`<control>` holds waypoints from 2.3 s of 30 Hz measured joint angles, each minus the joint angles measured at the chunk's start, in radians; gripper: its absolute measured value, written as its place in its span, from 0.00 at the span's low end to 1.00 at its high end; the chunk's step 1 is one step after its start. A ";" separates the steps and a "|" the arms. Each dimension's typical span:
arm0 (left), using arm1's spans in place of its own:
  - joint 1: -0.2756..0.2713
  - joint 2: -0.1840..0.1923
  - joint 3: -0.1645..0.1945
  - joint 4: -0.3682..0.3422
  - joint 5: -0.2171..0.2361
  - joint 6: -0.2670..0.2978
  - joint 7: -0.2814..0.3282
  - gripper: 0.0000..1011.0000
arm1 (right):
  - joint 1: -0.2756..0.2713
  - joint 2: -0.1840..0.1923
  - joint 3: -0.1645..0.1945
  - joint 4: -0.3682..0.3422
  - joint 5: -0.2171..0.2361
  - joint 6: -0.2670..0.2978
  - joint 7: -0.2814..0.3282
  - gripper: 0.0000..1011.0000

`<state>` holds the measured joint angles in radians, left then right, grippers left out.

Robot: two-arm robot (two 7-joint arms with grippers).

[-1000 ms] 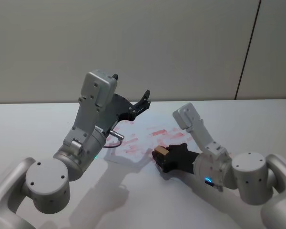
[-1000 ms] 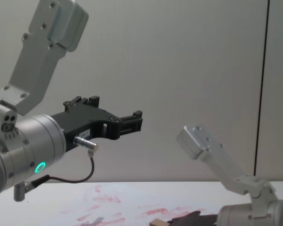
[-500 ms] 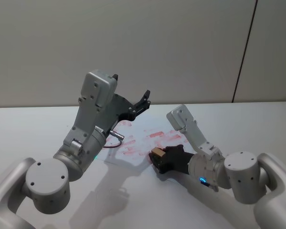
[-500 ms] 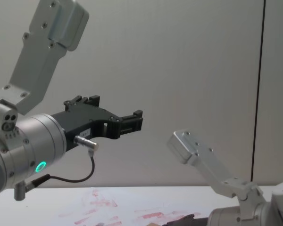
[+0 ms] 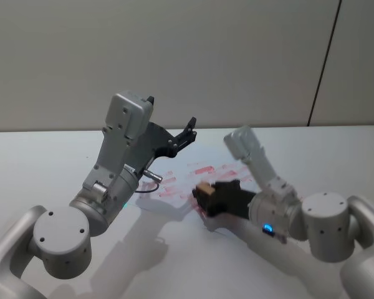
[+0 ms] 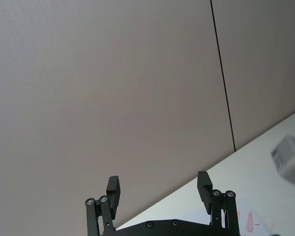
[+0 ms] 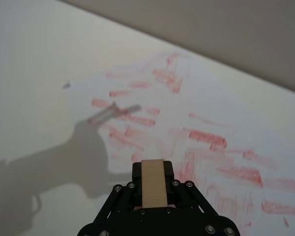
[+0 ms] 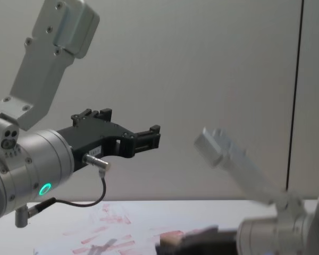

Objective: Use the one hand to pick up the stamp and affix it onto the A4 paper.

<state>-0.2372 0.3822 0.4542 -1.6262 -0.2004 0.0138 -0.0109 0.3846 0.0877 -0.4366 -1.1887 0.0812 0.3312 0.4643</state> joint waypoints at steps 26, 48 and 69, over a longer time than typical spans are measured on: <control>0.000 0.000 0.000 0.000 0.000 0.000 0.000 0.99 | -0.146 0.196 0.127 -0.336 0.154 0.041 -0.007 0.22; 0.000 0.000 0.000 0.000 0.000 0.000 0.000 0.99 | -0.241 0.299 0.159 -0.373 0.150 0.062 -0.005 0.22; 0.000 0.000 0.000 0.000 0.000 0.000 0.000 0.99 | -0.266 0.319 0.154 -0.366 0.129 0.064 0.004 0.40</control>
<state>-0.2372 0.3821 0.4542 -1.6262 -0.2004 0.0139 -0.0109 0.1188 0.4067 -0.2822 -1.5548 0.2099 0.3948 0.4684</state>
